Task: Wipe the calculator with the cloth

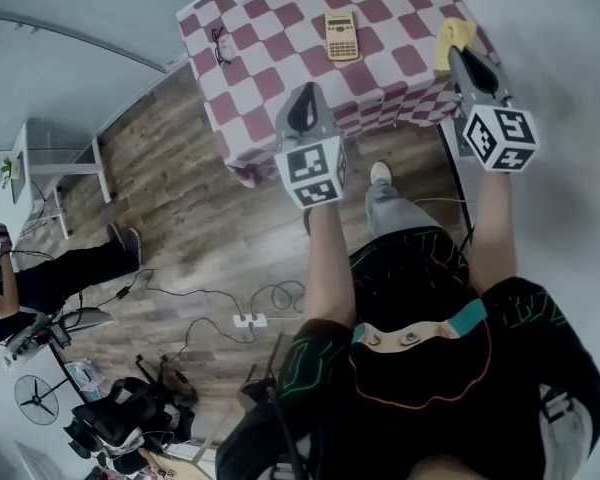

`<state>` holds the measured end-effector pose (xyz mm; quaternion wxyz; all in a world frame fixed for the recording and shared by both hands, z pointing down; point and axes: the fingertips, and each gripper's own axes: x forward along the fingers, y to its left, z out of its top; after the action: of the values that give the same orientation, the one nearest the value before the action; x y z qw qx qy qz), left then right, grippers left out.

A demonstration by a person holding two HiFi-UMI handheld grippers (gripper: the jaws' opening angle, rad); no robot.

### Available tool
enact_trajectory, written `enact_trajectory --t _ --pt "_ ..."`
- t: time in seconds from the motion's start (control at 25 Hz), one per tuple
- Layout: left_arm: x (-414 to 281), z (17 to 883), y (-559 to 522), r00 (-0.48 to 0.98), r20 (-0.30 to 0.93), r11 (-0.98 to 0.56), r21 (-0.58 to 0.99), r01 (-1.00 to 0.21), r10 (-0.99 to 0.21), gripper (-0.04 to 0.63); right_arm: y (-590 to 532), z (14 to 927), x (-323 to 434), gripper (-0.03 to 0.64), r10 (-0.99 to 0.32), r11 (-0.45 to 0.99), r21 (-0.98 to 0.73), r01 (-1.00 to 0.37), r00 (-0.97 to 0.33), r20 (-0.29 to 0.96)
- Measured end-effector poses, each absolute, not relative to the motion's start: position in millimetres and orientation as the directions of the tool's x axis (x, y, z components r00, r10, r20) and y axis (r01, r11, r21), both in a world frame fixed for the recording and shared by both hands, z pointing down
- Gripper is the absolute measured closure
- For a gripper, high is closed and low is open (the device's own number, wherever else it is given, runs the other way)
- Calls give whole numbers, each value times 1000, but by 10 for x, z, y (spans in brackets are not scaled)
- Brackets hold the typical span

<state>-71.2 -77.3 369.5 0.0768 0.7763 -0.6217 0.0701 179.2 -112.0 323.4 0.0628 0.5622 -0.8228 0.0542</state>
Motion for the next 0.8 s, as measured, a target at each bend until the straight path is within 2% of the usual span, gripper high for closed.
enact_trajectory --t 0.36,0.8 --pt "-411 3651 -1796 228 253 -247 -46 -968 -940 584 -2213 3389 2064 577 -919 359 -97 -928 -370 137" --pt "-485 3787 -2184 194 259 -216 -59 -975 -946 584 -2759 3546 2000 577 -901 392 -114 -913 -406 152"
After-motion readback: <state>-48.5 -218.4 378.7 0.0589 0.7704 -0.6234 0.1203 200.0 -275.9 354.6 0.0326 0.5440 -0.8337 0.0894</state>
